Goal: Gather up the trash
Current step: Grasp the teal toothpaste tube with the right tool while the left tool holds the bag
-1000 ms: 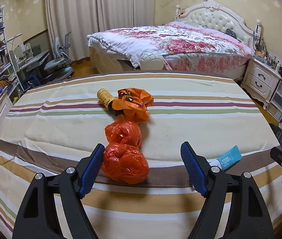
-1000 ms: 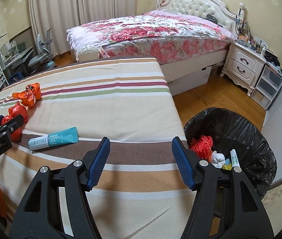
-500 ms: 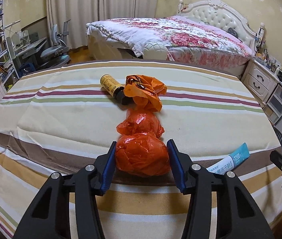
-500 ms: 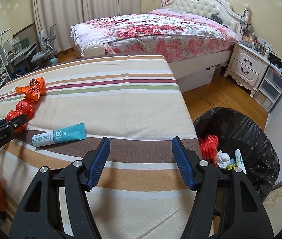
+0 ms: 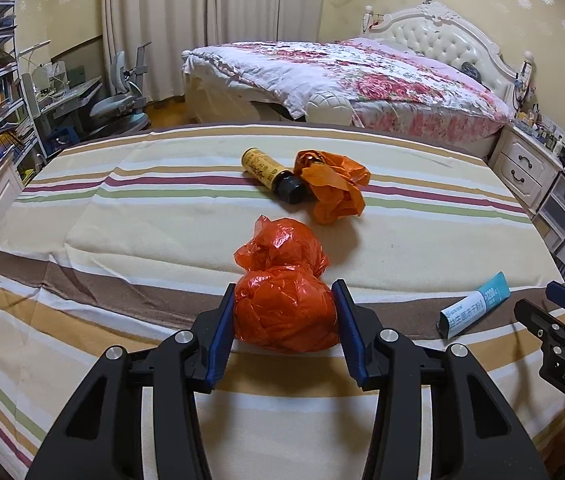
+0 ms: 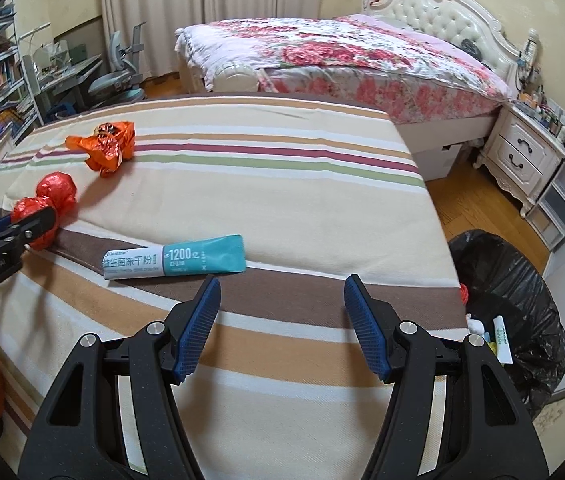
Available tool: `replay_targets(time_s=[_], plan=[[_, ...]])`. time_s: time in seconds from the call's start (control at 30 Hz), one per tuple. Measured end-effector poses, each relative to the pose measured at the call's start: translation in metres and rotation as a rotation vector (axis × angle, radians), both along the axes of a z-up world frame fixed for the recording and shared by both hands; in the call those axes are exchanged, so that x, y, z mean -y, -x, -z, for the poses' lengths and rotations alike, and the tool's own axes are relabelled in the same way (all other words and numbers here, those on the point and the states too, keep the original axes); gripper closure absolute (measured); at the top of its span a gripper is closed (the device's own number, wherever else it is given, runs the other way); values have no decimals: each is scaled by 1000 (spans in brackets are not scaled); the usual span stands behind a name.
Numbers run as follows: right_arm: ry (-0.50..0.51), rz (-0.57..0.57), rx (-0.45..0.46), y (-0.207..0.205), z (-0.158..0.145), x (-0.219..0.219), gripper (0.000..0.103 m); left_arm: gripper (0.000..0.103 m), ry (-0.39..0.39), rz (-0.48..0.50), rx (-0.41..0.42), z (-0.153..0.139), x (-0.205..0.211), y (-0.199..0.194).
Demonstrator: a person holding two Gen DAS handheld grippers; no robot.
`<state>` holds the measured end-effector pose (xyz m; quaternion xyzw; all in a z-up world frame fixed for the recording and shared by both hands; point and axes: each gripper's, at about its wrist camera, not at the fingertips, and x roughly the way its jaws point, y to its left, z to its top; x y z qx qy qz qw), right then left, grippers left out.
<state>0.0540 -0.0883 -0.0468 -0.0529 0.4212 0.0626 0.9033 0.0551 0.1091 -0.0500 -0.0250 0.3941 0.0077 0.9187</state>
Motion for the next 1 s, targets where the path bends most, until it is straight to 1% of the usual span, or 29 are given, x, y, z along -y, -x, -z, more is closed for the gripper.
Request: replay_targets(time_s=[0.13, 0.27, 0.37, 0.53, 0.67, 0.77, 0.83, 0.9, 1.0], plan=[[27, -14, -7, -15, 3, -12, 40, 56, 5, -26, 0, -2, -16, 6], [27, -23, 1, -35, 2, -27, 40, 56, 8, -45, -5, 0, -28, 12], [32, -21, 3, -43, 1, -35, 40, 56, 21, -58, -11, 3, -36, 16], [-23, -11, 19, -33, -8, -38, 40, 56, 42, -73, -4, 3, -45, 19], [-35, -53, 15, -20, -11, -48, 40, 56, 59, -77, -2, 3, -47, 20], [-21, -76, -2, -16, -7, -55, 41, 56, 61, -76, 4, 3, -48, 21], [-15, -84, -16, -16, -4, -58, 46, 56, 66, -78, 6, 2, -49, 22], [-12, -86, -36, -16, 0, -60, 61, 56, 71, -81, 7, 2, -50, 22], [-7, -92, -41, -13, 2, -61, 75, 56, 71, -84, 8, 2, -51, 23]])
